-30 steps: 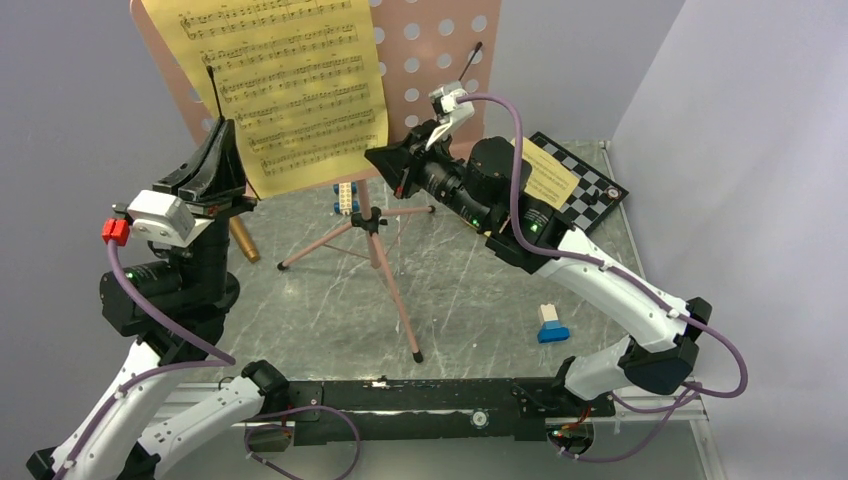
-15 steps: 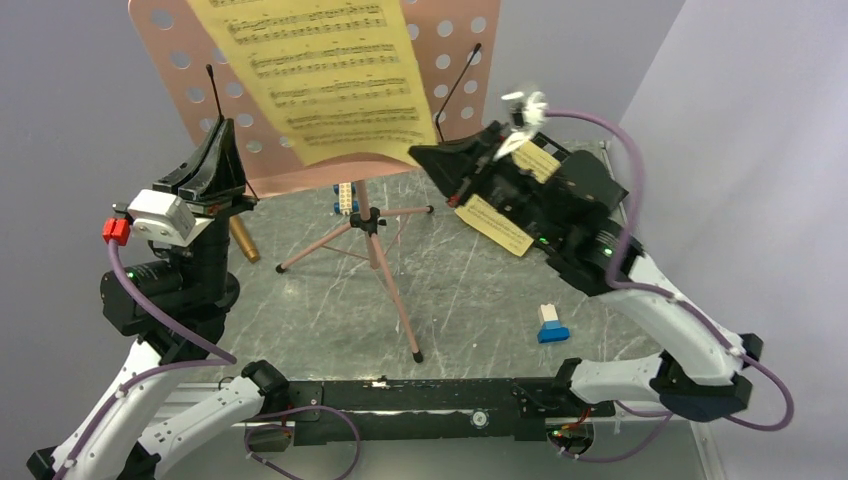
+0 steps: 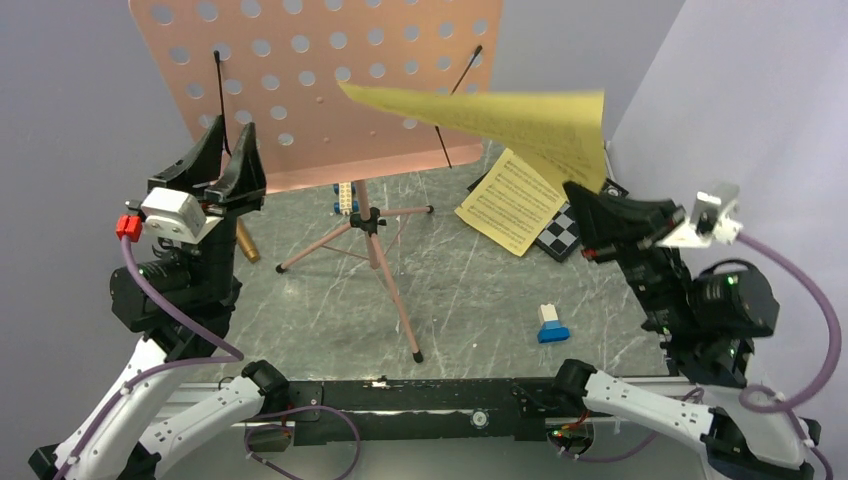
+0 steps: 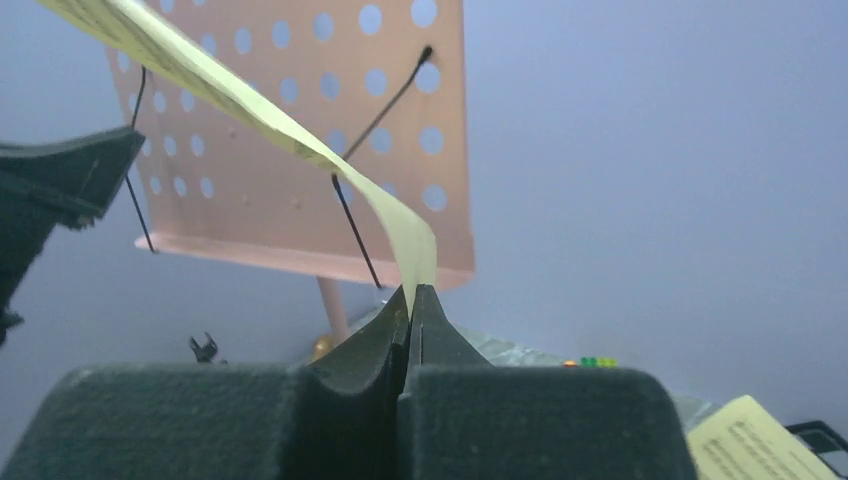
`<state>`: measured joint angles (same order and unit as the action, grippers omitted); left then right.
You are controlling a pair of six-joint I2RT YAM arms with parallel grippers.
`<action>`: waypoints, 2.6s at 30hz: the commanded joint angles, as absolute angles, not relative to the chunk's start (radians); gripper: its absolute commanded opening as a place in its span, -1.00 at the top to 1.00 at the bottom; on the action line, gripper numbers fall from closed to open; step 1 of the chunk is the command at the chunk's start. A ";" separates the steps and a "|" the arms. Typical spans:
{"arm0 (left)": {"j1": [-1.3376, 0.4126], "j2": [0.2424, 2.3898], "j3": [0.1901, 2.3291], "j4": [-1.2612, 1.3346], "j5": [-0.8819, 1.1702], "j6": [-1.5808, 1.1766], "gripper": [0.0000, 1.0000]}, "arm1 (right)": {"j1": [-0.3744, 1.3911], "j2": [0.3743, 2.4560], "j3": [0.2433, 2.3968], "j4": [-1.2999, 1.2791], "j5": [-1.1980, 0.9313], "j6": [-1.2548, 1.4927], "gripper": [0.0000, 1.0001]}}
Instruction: Pack up the instrument practice props
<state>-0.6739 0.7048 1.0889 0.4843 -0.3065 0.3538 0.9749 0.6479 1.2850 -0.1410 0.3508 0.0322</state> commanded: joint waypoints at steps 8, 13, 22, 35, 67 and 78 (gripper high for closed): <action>-0.673 0.626 1.093 0.404 -0.263 0.304 -0.52 | 0.973 0.361 0.973 -0.284 0.213 -0.144 1.00; -0.674 0.564 1.064 0.386 -0.306 0.260 -0.98 | 0.974 0.296 0.853 -0.359 0.285 -0.149 1.00; -0.674 0.438 0.962 0.355 -0.412 0.144 -0.99 | 0.974 0.360 0.755 -0.394 0.583 -0.020 1.00; -0.674 0.323 0.850 0.250 -0.458 -0.078 -0.99 | 0.495 0.953 1.128 -0.508 0.269 0.233 1.00; -0.674 0.428 0.897 0.076 -0.453 -0.263 -0.99 | -0.116 1.769 1.627 -0.401 -0.609 0.851 1.00; -0.675 0.406 0.850 0.081 -0.463 -0.258 -0.99 | -0.112 1.635 1.440 -0.252 -0.572 0.875 1.00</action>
<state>-0.6735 0.4187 0.8703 0.0566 -0.4686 -0.2535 -0.1078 1.6855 1.5139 -0.3328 -0.5846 0.8566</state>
